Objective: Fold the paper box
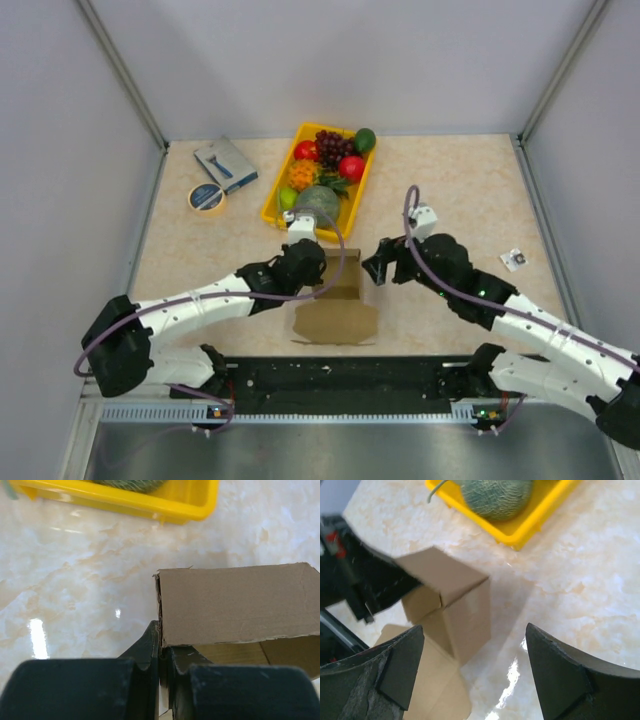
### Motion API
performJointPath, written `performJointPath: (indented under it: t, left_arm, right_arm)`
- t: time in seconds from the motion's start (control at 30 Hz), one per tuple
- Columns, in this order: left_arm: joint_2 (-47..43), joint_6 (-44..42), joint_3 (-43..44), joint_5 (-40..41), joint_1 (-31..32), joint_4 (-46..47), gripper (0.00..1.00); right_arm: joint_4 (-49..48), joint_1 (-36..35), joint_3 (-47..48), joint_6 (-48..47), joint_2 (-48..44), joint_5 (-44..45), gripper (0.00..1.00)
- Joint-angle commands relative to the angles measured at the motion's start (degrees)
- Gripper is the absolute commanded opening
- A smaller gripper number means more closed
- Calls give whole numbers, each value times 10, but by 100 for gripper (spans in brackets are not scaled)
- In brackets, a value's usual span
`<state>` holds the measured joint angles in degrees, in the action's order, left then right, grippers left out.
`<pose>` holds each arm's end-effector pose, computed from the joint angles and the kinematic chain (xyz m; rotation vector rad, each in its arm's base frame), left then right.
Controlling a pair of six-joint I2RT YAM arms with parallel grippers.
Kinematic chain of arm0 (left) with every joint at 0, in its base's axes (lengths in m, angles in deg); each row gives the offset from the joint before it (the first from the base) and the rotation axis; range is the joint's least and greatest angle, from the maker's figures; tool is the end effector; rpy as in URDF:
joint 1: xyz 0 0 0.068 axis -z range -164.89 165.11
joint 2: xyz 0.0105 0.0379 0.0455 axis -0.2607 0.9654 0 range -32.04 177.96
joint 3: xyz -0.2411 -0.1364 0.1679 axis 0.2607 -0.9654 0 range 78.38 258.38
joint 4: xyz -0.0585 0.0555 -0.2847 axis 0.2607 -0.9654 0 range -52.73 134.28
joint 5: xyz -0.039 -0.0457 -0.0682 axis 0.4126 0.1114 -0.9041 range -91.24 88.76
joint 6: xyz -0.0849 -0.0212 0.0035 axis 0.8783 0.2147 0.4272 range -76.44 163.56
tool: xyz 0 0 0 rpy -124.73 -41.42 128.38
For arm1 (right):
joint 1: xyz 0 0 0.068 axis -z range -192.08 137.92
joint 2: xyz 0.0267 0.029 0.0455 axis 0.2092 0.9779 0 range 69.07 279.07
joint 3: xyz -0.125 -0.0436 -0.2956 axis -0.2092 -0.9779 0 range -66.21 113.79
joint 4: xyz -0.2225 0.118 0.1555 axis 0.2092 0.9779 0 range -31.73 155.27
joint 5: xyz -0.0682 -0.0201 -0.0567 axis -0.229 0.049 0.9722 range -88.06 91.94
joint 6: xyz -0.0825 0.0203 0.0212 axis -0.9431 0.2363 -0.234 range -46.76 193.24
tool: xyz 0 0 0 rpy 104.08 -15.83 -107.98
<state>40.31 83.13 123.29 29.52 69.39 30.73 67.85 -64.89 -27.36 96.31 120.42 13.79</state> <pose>0.2117 -0.2266 0.2463 0.0078 2.1867 -0.3149 0.1633 0.1890 0.3019 -0.3788 1.9722 0.6654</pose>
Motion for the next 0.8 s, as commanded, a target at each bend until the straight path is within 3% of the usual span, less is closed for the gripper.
performJointPath:
  t: [0.0,0.1,0.33,0.43,0.57,0.67,0.7,0.73,0.77]
  left_arm:
    - [24,-95,40,-142,-15,-24,0]
    - [66,-178,79,-254,-33,-76,0]
    - [209,-347,224,-366,-47,-255,0]
    - [260,-382,266,-381,-49,-278,10]
    - [307,-390,307,-379,-56,-281,36]
    - [305,-376,318,-377,-63,-272,47]
    - [298,-373,321,-378,-64,-268,76]
    - [287,-361,320,-374,-68,-264,96]
    - [258,-354,317,-368,-72,-251,98]
  right_arm:
    - [45,145,-4,98,-21,-220,82]
    - [47,184,-2,95,-18,-268,82]
    - [47,243,-25,64,23,-353,82]
    - [44,287,-46,81,31,-397,82]
    - [12,368,-101,123,6,-444,82]
    - [-8,392,-133,141,-4,-468,82]
    - [-7,391,-138,140,-3,-467,82]
    - [-8,390,-141,139,0,-461,82]
    - [-5,390,-145,136,3,-454,82]
